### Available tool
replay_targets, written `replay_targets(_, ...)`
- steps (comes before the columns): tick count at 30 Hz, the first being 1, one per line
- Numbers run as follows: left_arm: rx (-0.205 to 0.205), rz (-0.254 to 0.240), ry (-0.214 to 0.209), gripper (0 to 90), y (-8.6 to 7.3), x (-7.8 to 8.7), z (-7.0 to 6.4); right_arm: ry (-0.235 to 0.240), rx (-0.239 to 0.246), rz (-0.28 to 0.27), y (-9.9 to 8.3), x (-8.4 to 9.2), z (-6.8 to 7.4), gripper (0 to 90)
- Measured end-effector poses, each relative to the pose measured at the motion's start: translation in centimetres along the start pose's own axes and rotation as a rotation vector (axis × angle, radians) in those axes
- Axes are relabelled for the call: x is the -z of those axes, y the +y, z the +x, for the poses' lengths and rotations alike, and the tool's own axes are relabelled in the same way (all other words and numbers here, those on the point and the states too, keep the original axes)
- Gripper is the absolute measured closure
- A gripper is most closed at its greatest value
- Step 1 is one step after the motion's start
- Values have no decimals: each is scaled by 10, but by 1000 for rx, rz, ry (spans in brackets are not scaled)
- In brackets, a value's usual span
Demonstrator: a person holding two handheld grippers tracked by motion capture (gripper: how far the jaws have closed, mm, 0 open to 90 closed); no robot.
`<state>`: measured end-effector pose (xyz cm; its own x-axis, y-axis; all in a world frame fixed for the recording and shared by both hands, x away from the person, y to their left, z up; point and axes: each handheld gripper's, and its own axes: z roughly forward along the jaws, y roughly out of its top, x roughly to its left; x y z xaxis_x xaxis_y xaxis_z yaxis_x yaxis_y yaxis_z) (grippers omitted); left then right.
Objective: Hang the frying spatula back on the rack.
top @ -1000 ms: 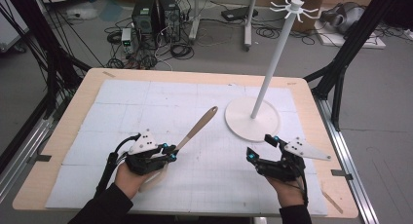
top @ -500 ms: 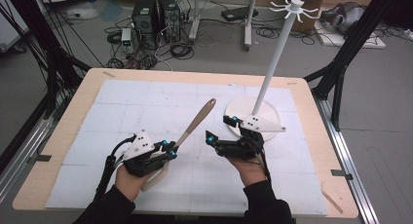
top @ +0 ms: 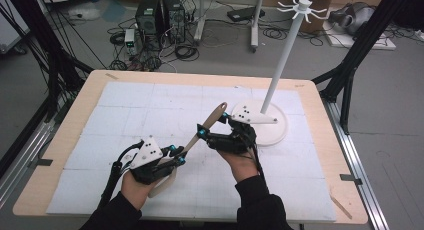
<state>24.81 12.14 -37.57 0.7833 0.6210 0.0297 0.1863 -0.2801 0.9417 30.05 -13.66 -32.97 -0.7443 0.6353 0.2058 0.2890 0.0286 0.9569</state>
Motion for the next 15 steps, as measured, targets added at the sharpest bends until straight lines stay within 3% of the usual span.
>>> replay_targets(10,-33,-10,20,772,2,1,-4,-14,-42,-42,4,5,-4,531)
replay_targets(15,-29,-21,22,771,3,2,-5,-4,-54,-49,7,7,-2,569)
